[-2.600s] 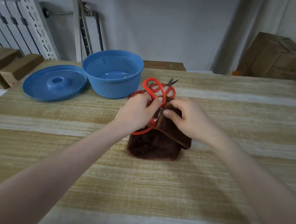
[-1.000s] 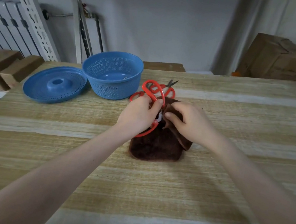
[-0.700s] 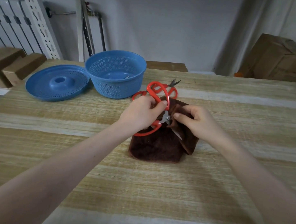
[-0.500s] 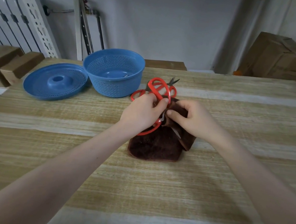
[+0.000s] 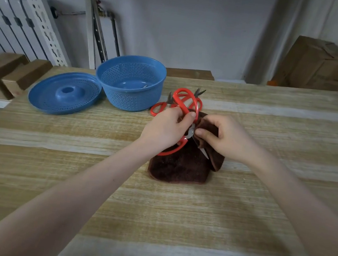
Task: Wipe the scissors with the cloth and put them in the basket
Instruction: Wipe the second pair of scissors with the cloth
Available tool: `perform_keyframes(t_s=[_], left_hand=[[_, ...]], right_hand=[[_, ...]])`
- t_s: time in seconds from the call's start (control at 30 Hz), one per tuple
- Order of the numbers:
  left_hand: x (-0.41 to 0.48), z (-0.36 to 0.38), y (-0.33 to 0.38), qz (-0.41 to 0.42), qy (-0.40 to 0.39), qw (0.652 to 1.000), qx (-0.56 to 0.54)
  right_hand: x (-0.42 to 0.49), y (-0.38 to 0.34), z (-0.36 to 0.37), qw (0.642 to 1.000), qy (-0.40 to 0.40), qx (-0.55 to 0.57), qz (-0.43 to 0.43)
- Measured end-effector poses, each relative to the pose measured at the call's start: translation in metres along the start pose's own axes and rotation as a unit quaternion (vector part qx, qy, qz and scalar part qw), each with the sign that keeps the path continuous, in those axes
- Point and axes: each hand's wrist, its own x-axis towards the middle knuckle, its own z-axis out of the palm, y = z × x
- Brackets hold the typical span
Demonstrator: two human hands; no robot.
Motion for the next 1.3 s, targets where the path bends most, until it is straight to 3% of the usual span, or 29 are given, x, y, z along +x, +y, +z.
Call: perform_keyframes(t_s=[0.43,0.53,0.6,0.67,0.7,0.77,0.83,0.9,1.03,1.13,1.2,1.23,1.3], left_hand=[[-0.003,-0.005,0.002,-0.036,-0.051,0.997,-0.047],[-0.004,-0.006,0.0,-0.05,-0.036,0.994,-0.094],[-0.005,-0.007,-0.003,-0.062,-0.012,0.991,-0.119],[-0.005,-0.008,-0.006,-0.063,0.013,0.99,-0.126],[-0.004,-0.008,-0.006,-0.058,0.022,0.991,-0.12],[-0.005,-0.007,-0.004,-0.037,0.032,0.996,-0.08],[-0.005,-0.004,-0.001,-0.018,0.036,0.999,-0.022],[-0.007,-0.003,-0.001,-0.014,0.04,0.999,-0.002],[-0.008,-0.004,-0.003,-0.014,0.036,0.999,-0.005],[-0.008,-0.003,-0.001,-0.015,0.037,0.999,-0.019],[-0.008,-0.004,-0.002,-0.032,0.055,0.997,-0.039],[-0.009,-0.005,-0.004,-0.044,0.068,0.995,-0.059],[-0.01,-0.007,-0.007,-0.063,0.097,0.986,-0.117]], right_hand=[[-0.008,0.01,0.0,1.0,-0.013,-0.012,0.002],[-0.012,0.007,0.001,0.988,0.002,0.145,0.046],[-0.012,0.005,0.001,0.951,0.081,0.283,0.091],[-0.01,0.004,0.001,0.926,0.158,0.326,0.107],[-0.008,0.002,0.0,0.945,0.154,0.275,0.084],[-0.003,-0.002,0.001,0.997,0.067,0.047,0.009],[0.002,-0.004,0.003,0.99,0.009,-0.137,-0.027],[0.004,-0.005,0.003,0.983,0.009,-0.175,-0.05],[0.003,0.004,0.007,0.985,0.057,-0.148,-0.07],[0.0,0.007,0.018,0.99,0.11,-0.081,-0.04],[-0.002,0.002,0.024,0.977,0.201,0.073,0.023],[-0.004,-0.003,0.024,0.943,0.254,0.199,0.08],[-0.006,-0.007,0.021,0.818,0.339,0.434,0.166]])
